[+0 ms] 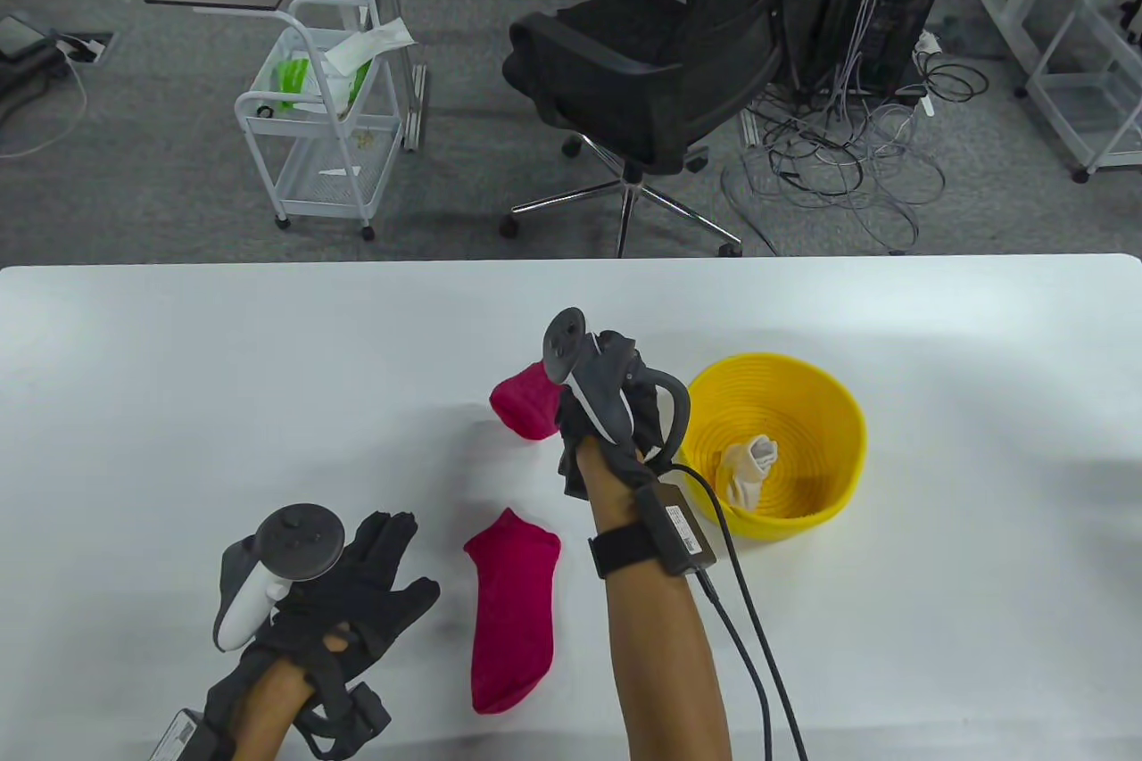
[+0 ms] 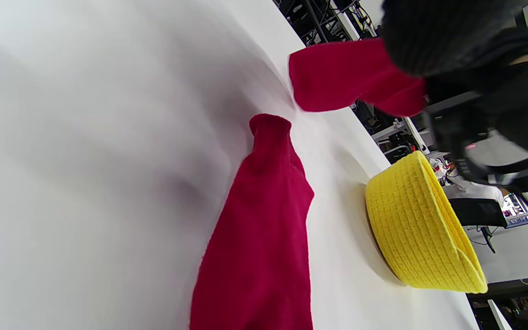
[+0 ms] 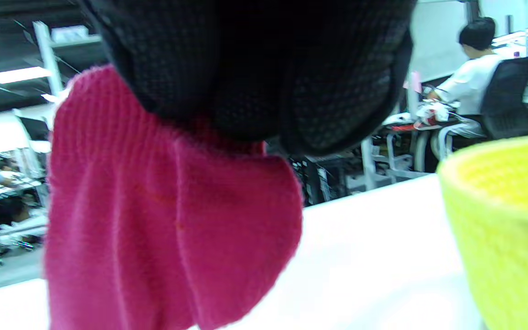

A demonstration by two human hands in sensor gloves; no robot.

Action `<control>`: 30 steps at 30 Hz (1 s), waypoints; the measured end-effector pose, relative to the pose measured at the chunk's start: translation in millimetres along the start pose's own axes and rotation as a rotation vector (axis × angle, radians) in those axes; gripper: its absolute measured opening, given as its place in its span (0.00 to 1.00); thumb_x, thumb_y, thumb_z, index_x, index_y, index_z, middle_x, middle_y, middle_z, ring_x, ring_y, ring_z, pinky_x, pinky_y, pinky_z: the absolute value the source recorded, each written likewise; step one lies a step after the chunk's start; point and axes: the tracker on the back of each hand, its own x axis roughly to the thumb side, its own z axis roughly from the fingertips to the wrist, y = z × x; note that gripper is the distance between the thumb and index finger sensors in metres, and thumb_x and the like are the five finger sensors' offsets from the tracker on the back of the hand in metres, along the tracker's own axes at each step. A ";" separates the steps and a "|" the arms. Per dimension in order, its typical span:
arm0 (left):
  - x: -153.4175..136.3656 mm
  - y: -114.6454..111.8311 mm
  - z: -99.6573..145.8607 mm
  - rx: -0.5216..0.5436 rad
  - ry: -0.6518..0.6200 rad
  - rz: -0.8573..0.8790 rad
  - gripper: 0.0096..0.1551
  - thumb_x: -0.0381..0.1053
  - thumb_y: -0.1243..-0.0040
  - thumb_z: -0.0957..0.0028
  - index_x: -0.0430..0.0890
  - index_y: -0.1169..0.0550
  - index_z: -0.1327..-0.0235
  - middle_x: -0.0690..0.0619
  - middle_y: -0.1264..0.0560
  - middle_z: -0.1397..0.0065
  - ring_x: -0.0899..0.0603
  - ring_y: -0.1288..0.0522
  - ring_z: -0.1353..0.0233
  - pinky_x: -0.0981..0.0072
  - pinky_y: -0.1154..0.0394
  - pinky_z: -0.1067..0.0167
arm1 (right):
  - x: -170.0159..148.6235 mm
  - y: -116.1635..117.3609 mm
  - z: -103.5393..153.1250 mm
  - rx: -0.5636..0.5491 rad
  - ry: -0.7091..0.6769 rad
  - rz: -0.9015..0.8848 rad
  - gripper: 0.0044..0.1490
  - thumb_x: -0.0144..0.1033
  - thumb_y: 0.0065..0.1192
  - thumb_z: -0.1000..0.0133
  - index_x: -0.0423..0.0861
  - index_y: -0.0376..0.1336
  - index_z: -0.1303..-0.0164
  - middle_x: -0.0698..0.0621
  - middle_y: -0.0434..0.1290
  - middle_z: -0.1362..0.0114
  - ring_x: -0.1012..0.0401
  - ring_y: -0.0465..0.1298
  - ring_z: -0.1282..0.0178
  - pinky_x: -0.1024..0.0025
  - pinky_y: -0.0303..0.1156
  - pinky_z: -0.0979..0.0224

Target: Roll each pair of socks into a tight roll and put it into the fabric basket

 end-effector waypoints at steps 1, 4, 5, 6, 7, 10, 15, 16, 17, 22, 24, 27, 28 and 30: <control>0.1 0.0 0.1 0.000 -0.002 0.000 0.51 0.68 0.43 0.58 0.57 0.51 0.25 0.52 0.62 0.18 0.38 0.58 0.16 0.45 0.57 0.26 | 1.2 -11.4 8.0 -0.011 -0.032 -0.013 0.25 0.41 0.72 0.53 0.58 0.72 0.44 0.56 0.80 0.37 0.66 0.85 0.48 0.70 0.87 0.50; 0.2 0.5 0.9 0.004 -0.008 0.003 0.51 0.68 0.43 0.58 0.57 0.52 0.25 0.52 0.62 0.18 0.38 0.58 0.16 0.45 0.57 0.26 | 3.0 -36.7 27.7 -0.041 -0.098 -0.020 0.25 0.41 0.72 0.53 0.58 0.72 0.44 0.56 0.80 0.37 0.65 0.85 0.48 0.69 0.87 0.50; 0.0 0.7 1.1 0.006 -0.009 0.004 0.51 0.68 0.43 0.58 0.57 0.51 0.25 0.52 0.62 0.18 0.38 0.58 0.16 0.45 0.57 0.26 | 3.2 -45.0 34.4 -0.052 -0.121 -0.020 0.25 0.40 0.72 0.53 0.58 0.72 0.44 0.56 0.80 0.37 0.65 0.85 0.48 0.69 0.86 0.50; 0.0 1.2 1.7 0.009 -0.011 0.006 0.51 0.68 0.43 0.58 0.58 0.51 0.25 0.52 0.62 0.18 0.38 0.58 0.16 0.45 0.57 0.26 | 2.9 -53.8 42.3 -0.062 -0.145 -0.018 0.25 0.40 0.72 0.52 0.58 0.72 0.44 0.56 0.79 0.37 0.65 0.85 0.48 0.69 0.86 0.49; -0.2 1.7 2.3 0.011 -0.012 0.010 0.51 0.68 0.43 0.58 0.57 0.51 0.25 0.52 0.62 0.18 0.38 0.58 0.16 0.45 0.57 0.26 | 2.7 -63.6 50.9 -0.067 -0.177 -0.021 0.25 0.40 0.72 0.52 0.58 0.72 0.44 0.57 0.79 0.37 0.65 0.85 0.48 0.69 0.86 0.49; -1.6 3.5 3.2 0.018 -0.015 0.022 0.51 0.68 0.43 0.58 0.58 0.51 0.25 0.52 0.61 0.18 0.38 0.58 0.16 0.45 0.57 0.26 | 0.5 -84.2 73.5 -0.062 -0.248 -0.031 0.25 0.40 0.72 0.52 0.58 0.72 0.44 0.57 0.79 0.36 0.65 0.85 0.47 0.69 0.86 0.49; -10.5 6.9 -0.2 0.003 0.004 0.066 0.51 0.68 0.43 0.57 0.57 0.52 0.25 0.52 0.61 0.17 0.38 0.58 0.16 0.46 0.57 0.26 | -1.3 -109.0 116.7 0.001 -0.405 -0.024 0.24 0.40 0.72 0.52 0.59 0.72 0.44 0.57 0.79 0.36 0.65 0.84 0.47 0.68 0.85 0.47; -12.5 7.8 -0.9 0.010 0.012 0.069 0.51 0.68 0.43 0.58 0.57 0.51 0.25 0.51 0.61 0.17 0.38 0.57 0.16 0.45 0.57 0.26 | -1.5 -110.9 123.3 0.013 -0.420 -0.017 0.24 0.40 0.72 0.52 0.59 0.72 0.44 0.57 0.79 0.36 0.65 0.84 0.47 0.68 0.85 0.47; -14.3 8.6 -1.5 0.016 0.021 0.072 0.51 0.68 0.43 0.57 0.57 0.51 0.25 0.51 0.61 0.17 0.38 0.57 0.16 0.45 0.57 0.26 | -1.6 -114.1 134.3 0.024 -0.456 -0.010 0.24 0.39 0.72 0.52 0.59 0.72 0.44 0.57 0.79 0.36 0.65 0.84 0.47 0.68 0.85 0.47; -23.9 8.7 -7.3 0.005 0.063 0.084 0.51 0.67 0.43 0.58 0.57 0.51 0.25 0.51 0.61 0.17 0.38 0.57 0.16 0.45 0.57 0.26 | -2.8 -114.9 177.1 0.109 -0.606 0.066 0.24 0.39 0.72 0.52 0.59 0.72 0.44 0.57 0.79 0.36 0.65 0.84 0.46 0.67 0.85 0.46; -25.6 8.1 -8.4 0.005 0.074 0.077 0.51 0.68 0.43 0.58 0.57 0.51 0.25 0.51 0.61 0.17 0.38 0.57 0.16 0.45 0.57 0.26 | -3.8 -111.7 189.3 0.138 -0.652 0.094 0.24 0.39 0.72 0.52 0.60 0.72 0.44 0.58 0.79 0.36 0.65 0.84 0.46 0.67 0.85 0.46; -26.3 7.3 -9.1 0.005 0.079 0.071 0.51 0.68 0.43 0.57 0.57 0.51 0.25 0.51 0.61 0.17 0.38 0.57 0.16 0.45 0.57 0.26 | -4.4 -102.0 205.9 0.177 -0.720 0.122 0.24 0.39 0.72 0.53 0.60 0.73 0.44 0.58 0.79 0.36 0.65 0.84 0.46 0.68 0.85 0.46; -26.4 7.1 -9.2 0.004 0.079 0.069 0.51 0.67 0.43 0.58 0.57 0.51 0.25 0.51 0.61 0.17 0.38 0.57 0.16 0.45 0.57 0.26 | -4.1 -99.6 208.2 0.184 -0.727 0.125 0.24 0.39 0.72 0.53 0.60 0.73 0.45 0.58 0.79 0.36 0.65 0.84 0.46 0.67 0.85 0.46; -26.0 6.7 -9.2 0.001 0.081 0.066 0.51 0.68 0.43 0.57 0.57 0.51 0.25 0.51 0.61 0.17 0.38 0.57 0.16 0.45 0.57 0.26 | -2.3 -92.9 211.9 0.197 -0.747 0.155 0.24 0.39 0.72 0.53 0.60 0.73 0.45 0.58 0.79 0.36 0.65 0.84 0.46 0.67 0.85 0.46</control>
